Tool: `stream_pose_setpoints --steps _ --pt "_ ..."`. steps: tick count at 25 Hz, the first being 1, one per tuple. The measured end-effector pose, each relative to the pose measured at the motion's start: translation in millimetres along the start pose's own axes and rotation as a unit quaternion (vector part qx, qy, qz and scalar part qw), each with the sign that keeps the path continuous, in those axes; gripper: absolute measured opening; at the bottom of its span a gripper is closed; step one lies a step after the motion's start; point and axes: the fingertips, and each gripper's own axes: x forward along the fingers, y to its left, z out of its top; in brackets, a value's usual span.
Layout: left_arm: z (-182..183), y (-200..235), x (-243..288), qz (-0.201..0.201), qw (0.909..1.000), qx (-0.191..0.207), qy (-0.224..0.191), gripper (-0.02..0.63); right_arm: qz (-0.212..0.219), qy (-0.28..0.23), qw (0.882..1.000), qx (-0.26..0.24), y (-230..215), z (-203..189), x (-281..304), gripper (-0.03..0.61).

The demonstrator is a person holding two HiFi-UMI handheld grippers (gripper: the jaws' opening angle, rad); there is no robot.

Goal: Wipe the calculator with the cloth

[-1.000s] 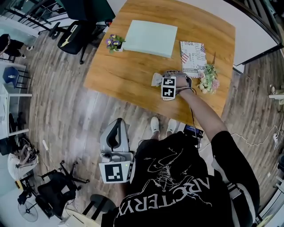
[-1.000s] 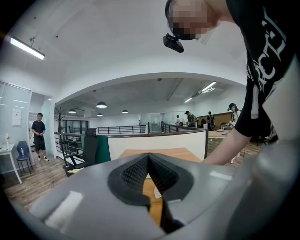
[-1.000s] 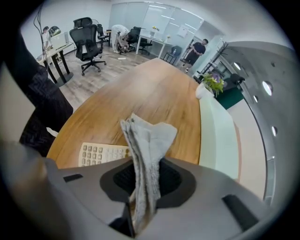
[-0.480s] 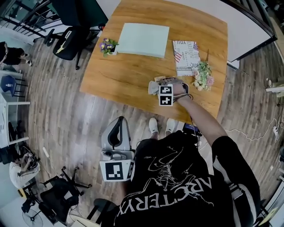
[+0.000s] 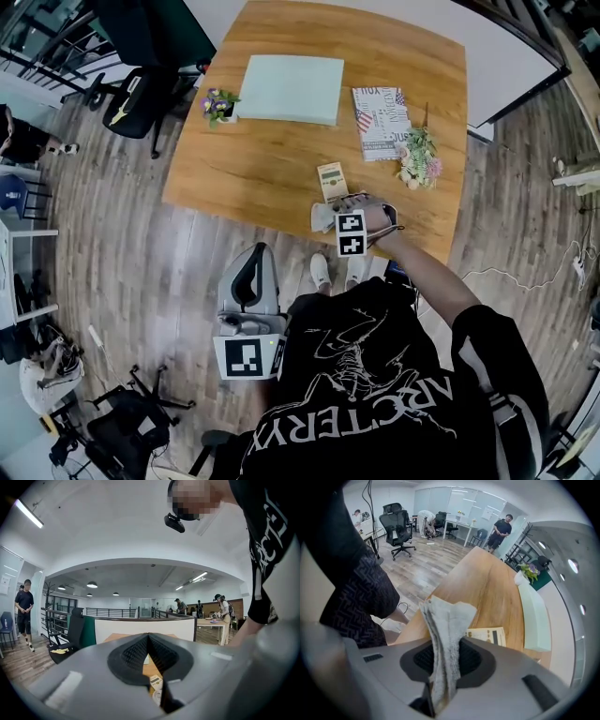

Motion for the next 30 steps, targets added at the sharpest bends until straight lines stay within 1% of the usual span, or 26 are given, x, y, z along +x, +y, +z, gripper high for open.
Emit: stream_pose_setpoints --steps 5,8,14,17,19,22,24,26,28,30 --pt "-0.8 0.7 4.6 -0.007 1.0000 -0.001 0.005 0.009 0.023 0.002 1.000 0.011 21.5 -3.2 5.1 0.092" --pt "0.8 0.0 6.2 -0.010 0.9999 0.000 0.001 0.009 0.030 0.001 0.999 0.020 30.8 -6.5 12.0 0.092" --pt "3.0 -2.1 1.8 -0.011 0.9999 0.003 -0.004 0.009 0.021 -0.008 0.999 0.041 29.9 -6.1 7.8 0.092" --pt "4.3 -2.7 0.2 -0.013 0.9999 0.005 -0.006 0.009 0.005 -0.030 0.997 0.075 24.1 -3.0 -5.2 0.092" --pt "5.1 -2.9 1.6 -0.015 0.9998 0.007 -0.007 0.009 -0.016 -0.053 0.993 0.108 13.7 -0.9 -23.3 0.092" --pt "7.7 -4.4 5.9 -0.021 0.9997 0.012 -0.008 0.009 -0.071 -0.095 0.981 0.152 -10.8 3.0 -68.5 0.092" --pt "9.5 -6.4 8.0 -0.029 0.9994 0.015 -0.007 0.009 -0.117 -0.125 0.968 0.182 -29.3 3.5 -107.3 0.092" --pt "9.5 -9.0 10.4 -0.038 0.9991 0.019 0.003 0.009 -0.168 -0.149 0.953 0.205 -47.2 1.7 -150.3 0.092" --pt "11.7 -12.5 15.3 -0.047 0.9986 0.023 0.005 0.009 -0.222 -0.169 0.936 0.217 -63.0 -3.0 -195.2 0.092" --pt "16.9 -16.5 21.8 -0.055 0.9981 0.027 -0.006 0.009 -0.270 -0.197 0.913 0.234 -75.6 -9.5 -241.5 0.093"
